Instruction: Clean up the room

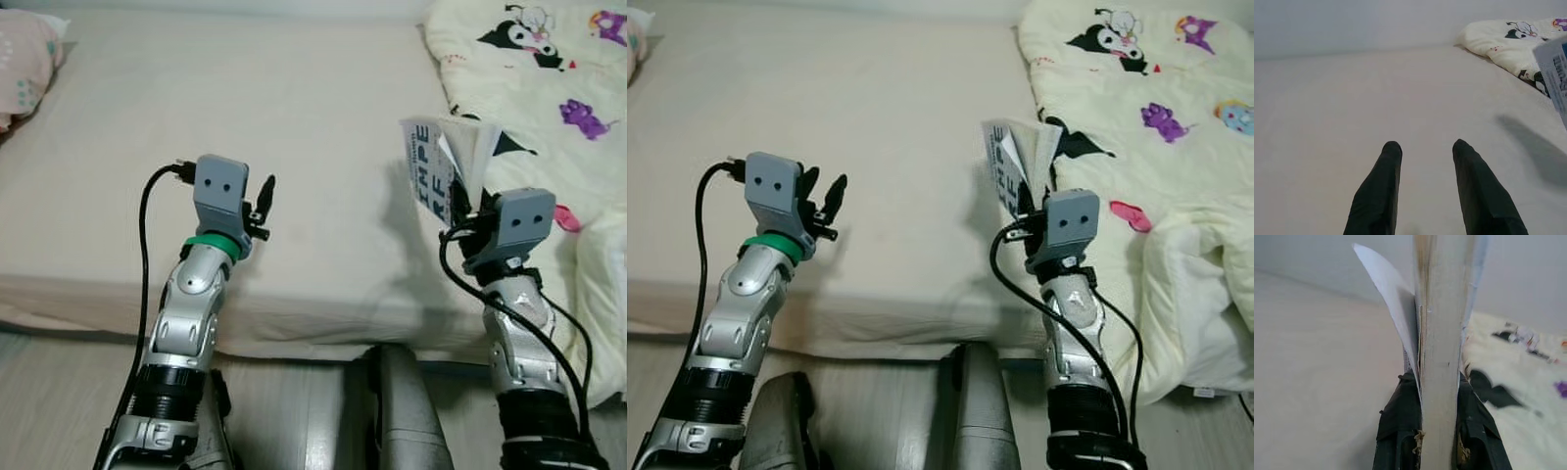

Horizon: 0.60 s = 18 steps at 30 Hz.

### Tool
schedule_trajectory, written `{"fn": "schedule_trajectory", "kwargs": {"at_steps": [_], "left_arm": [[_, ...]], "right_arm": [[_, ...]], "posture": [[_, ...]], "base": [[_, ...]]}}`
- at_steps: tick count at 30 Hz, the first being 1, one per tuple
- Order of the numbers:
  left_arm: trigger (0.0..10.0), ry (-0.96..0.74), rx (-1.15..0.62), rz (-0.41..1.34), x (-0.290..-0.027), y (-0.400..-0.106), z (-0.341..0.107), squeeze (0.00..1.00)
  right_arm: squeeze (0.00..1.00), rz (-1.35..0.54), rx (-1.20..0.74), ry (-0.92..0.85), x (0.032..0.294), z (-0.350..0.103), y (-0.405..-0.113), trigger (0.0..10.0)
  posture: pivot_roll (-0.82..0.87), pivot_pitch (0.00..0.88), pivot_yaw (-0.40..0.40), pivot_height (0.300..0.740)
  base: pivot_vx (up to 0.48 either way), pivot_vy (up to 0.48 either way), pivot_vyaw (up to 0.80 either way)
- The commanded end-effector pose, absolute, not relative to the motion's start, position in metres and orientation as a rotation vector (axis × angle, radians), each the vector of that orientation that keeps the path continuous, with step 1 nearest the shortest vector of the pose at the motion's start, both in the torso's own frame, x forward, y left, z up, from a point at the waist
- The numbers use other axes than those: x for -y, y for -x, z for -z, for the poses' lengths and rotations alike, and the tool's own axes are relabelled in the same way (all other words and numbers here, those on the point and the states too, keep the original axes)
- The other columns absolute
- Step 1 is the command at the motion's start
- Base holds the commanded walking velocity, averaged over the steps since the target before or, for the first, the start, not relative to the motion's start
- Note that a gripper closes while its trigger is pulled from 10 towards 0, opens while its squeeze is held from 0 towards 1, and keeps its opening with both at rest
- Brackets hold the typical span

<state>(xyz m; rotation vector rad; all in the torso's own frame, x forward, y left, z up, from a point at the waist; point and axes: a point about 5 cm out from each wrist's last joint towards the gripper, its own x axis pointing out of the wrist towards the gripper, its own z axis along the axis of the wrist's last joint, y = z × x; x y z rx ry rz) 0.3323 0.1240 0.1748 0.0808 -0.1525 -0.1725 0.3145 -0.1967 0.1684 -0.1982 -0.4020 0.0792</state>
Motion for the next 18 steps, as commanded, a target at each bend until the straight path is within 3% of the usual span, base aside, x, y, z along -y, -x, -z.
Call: {"fn": "schedule_trajectory", "kwargs": {"at_steps": [1, 18], "left_arm": [[10.0, -0.073, 0.122, 0.166, -0.124, -0.330, -0.166, 0.00], [10.0, -0.069, 0.117, 0.197, -0.109, -0.332, -0.163, 0.00]], "right_arm": [[0.00, -0.077, 0.434, 0.224, 0.195, -0.177, -0.314, 10.0], [0.00, -0.050, 0.434, 0.260, 0.192, -0.178, -0.315, 10.0]], "posture": [[-0.11, 0.000, -0.003, 0.565], [-0.11, 0.000, 0.000, 0.625]], "base": [[0.000, 0.000, 0.00], [0.000, 0.000, 0.00]]}}
